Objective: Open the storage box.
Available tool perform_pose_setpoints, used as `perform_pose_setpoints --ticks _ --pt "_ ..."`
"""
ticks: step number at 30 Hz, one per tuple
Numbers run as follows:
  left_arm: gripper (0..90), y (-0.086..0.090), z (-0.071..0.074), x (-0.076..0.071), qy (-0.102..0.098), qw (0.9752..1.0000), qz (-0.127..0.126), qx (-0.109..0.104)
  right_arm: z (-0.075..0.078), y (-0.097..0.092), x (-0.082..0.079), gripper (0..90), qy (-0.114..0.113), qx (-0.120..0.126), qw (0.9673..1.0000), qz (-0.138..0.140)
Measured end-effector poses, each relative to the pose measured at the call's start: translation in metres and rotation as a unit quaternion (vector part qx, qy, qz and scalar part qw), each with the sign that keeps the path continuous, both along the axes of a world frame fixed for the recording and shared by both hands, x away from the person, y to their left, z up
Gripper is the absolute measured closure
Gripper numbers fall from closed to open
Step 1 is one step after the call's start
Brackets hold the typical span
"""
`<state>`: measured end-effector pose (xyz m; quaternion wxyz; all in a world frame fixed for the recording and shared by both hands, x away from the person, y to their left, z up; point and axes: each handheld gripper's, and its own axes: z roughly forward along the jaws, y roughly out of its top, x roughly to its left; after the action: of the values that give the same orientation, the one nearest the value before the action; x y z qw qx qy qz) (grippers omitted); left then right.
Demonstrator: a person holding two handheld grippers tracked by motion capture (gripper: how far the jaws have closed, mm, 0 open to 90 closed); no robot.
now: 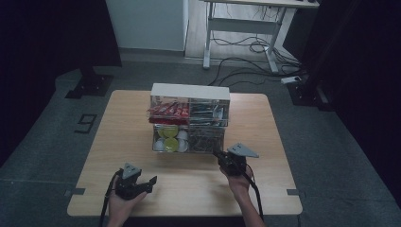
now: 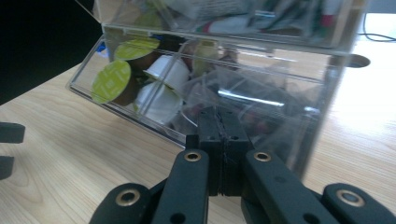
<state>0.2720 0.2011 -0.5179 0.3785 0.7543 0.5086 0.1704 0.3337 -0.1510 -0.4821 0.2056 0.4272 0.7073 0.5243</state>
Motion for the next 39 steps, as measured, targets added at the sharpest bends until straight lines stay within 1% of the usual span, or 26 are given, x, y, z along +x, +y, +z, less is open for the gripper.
perform_pose_setpoints --ticks 1,2,6,13,15,25,31,35,39 --pt "28.6 0.0 0.0 0.0 0.0 1.0 0.0 0.0 0.0 0.0 0.0 89.3 0.0 0.0 1.0 0.0" --pt "28.6 0.0 0.0 0.0 0.001 1.0 0.0 0.001 -0.001 0.005 0.002 89.3 0.0 0.001 1.0 0.005" --pt "28.6 -0.001 -0.001 0.0 0.002 1.0 -0.003 0.003 -0.002 0.012 0.003 89.3 0.005 0.003 0.9999 0.012" --pt "28.6 -0.004 -0.001 -0.001 0.003 1.0 -0.008 0.005 -0.005 0.011 0.001 89.3 0.007 0.006 0.9999 0.013" --pt "28.6 -0.005 -0.001 -0.001 0.005 0.9999 -0.012 -0.001 -0.008 0.012 -0.001 89.4 0.01 0.006 0.9998 0.015" --pt "28.6 -0.003 0.0 -0.001 0.003 0.9999 -0.012 -0.003 -0.016 0.017 -0.002 89.3 0.02 -0.001 0.9996 0.022" --pt "28.6 -0.004 0.0 -0.001 0.003 0.9999 -0.012 -0.003 -0.025 0.021 -0.001 89.4 0.032 -0.012 0.9991 0.024" --pt "28.6 -0.004 -0.001 -0.001 0.004 0.9999 -0.013 -0.003 -0.028 0.023 0.0 89.4 0.037 -0.015 0.9989 0.025" --pt "28.6 -0.004 -0.001 -0.001 0.005 0.9999 -0.014 -0.003 -0.035 0.024 0.002 89.4 0.047 -0.02 0.9984 0.026"
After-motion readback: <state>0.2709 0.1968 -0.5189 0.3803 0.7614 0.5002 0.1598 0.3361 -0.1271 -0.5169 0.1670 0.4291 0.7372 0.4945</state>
